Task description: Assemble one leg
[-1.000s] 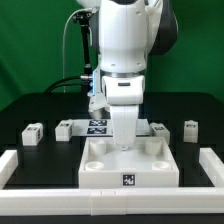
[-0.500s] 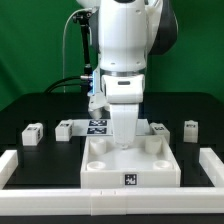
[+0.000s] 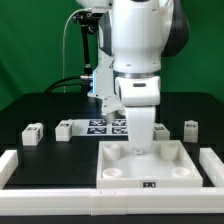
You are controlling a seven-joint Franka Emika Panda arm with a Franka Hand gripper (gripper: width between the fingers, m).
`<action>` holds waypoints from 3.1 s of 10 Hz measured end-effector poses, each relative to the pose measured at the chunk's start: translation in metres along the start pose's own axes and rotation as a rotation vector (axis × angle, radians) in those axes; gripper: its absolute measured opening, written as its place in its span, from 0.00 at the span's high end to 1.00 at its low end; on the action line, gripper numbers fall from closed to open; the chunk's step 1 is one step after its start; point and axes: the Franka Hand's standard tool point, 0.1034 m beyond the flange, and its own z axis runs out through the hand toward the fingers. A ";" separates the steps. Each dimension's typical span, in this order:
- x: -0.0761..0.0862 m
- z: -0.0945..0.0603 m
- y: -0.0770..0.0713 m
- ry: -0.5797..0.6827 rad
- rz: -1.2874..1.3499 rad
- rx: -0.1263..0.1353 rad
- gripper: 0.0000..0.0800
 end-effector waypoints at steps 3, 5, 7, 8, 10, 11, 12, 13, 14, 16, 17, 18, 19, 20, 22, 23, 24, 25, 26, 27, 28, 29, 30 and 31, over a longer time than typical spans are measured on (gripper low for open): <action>0.019 0.000 0.009 0.012 -0.001 -0.012 0.92; 0.020 0.000 0.011 0.014 0.006 -0.013 0.92; 0.020 0.000 0.011 0.014 0.007 -0.013 0.64; 0.020 0.000 0.011 0.014 0.007 -0.013 0.64; 0.019 0.000 0.011 0.014 0.008 -0.013 0.26; 0.019 0.000 0.011 0.014 0.008 -0.013 0.26; 0.019 0.000 0.011 0.014 0.008 -0.013 0.20; 0.019 0.000 0.011 0.014 0.009 -0.013 0.19; 0.019 0.000 0.011 0.014 0.009 -0.013 0.19; 0.019 0.000 0.011 0.014 0.009 -0.013 0.19; 0.019 0.000 0.011 0.014 0.010 -0.013 0.19; 0.020 -0.002 0.010 0.013 0.041 -0.015 0.19; 0.022 -0.014 0.005 0.008 0.093 -0.026 0.19; 0.027 -0.027 -0.003 0.004 0.163 -0.036 0.19; 0.038 -0.041 -0.016 0.000 0.260 -0.049 0.19; 0.044 -0.041 -0.019 0.001 0.345 -0.049 0.19; 0.044 -0.041 -0.019 0.001 0.338 -0.047 0.19; 0.044 -0.040 -0.019 0.003 0.399 -0.046 0.19; 0.045 -0.040 -0.019 0.011 0.533 -0.043 0.19; 0.045 -0.040 -0.019 0.015 0.630 -0.042 0.19; 0.046 -0.040 -0.020 0.020 0.729 -0.038 0.19; 0.046 -0.040 -0.020 0.022 0.789 -0.037 0.19; 0.047 -0.036 -0.030 0.042 1.038 -0.023 0.19; 0.051 -0.032 -0.039 0.047 1.195 -0.008 0.19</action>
Offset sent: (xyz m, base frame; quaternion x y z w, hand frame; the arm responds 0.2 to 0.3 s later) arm 0.0114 0.0236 -0.0114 -0.0010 0.0112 -0.0015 0.9999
